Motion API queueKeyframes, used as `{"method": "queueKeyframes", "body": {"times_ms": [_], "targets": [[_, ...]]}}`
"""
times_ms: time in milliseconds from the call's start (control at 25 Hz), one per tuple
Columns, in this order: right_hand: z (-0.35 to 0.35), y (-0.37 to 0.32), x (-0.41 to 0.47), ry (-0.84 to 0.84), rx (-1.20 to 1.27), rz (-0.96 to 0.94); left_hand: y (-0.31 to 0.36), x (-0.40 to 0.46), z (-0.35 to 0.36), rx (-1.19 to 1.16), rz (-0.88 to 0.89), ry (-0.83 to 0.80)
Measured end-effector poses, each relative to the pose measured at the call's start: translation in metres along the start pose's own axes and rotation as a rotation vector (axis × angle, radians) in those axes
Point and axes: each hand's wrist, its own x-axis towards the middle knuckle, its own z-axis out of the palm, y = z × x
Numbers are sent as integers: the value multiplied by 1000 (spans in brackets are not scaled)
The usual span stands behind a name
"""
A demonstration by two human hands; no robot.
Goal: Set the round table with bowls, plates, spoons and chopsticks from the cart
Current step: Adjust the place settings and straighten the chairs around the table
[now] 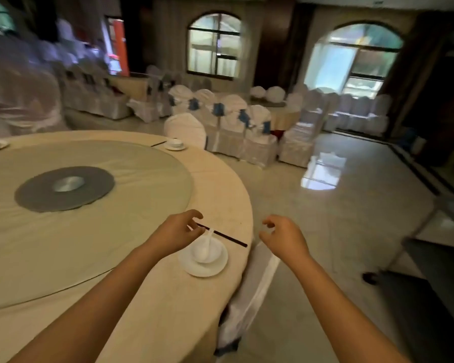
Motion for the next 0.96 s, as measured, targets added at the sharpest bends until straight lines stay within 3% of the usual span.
{"method": "queueKeyframes", "body": {"times_ms": [360, 680, 960], "targets": [[33, 47, 144, -248, 40, -233, -10, 30, 46, -54, -365, 322], [98, 72, 255, -494, -39, -268, -52, 89, 93, -201, -648, 475], [193, 85, 293, -746, -140, -323, -92, 73, 171, -348, -1167, 706]]}}
